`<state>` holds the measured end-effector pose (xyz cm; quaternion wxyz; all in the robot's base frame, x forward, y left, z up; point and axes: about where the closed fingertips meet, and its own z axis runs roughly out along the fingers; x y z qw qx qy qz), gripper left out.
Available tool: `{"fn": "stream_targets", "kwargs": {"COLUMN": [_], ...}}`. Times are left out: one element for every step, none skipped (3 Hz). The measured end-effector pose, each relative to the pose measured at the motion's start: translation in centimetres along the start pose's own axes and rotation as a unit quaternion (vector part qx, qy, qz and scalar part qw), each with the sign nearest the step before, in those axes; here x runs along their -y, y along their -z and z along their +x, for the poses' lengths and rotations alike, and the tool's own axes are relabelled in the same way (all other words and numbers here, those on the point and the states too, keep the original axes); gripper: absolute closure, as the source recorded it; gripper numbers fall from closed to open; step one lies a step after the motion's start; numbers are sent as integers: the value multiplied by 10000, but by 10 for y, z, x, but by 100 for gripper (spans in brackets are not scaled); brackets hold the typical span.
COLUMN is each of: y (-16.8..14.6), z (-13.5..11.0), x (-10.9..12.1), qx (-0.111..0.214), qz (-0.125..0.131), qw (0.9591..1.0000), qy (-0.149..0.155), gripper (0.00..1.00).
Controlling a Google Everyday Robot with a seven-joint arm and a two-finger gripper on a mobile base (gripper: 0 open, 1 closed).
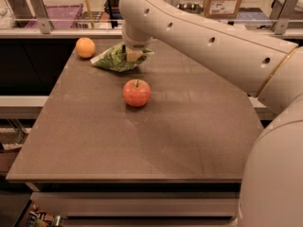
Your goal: Move green jalapeno chip bag near orange
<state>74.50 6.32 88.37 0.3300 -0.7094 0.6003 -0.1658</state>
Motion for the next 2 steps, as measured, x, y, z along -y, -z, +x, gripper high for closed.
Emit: {"fn": "stream_targets", "kwargs": {"y": [-1,-1], "z": [0,0], "x": [-1,-1], "qx": [-1,-1], "qz": [-12,-12], "qw": [10000,10000], "qy": [4,4], "gripper": [0,0]}}
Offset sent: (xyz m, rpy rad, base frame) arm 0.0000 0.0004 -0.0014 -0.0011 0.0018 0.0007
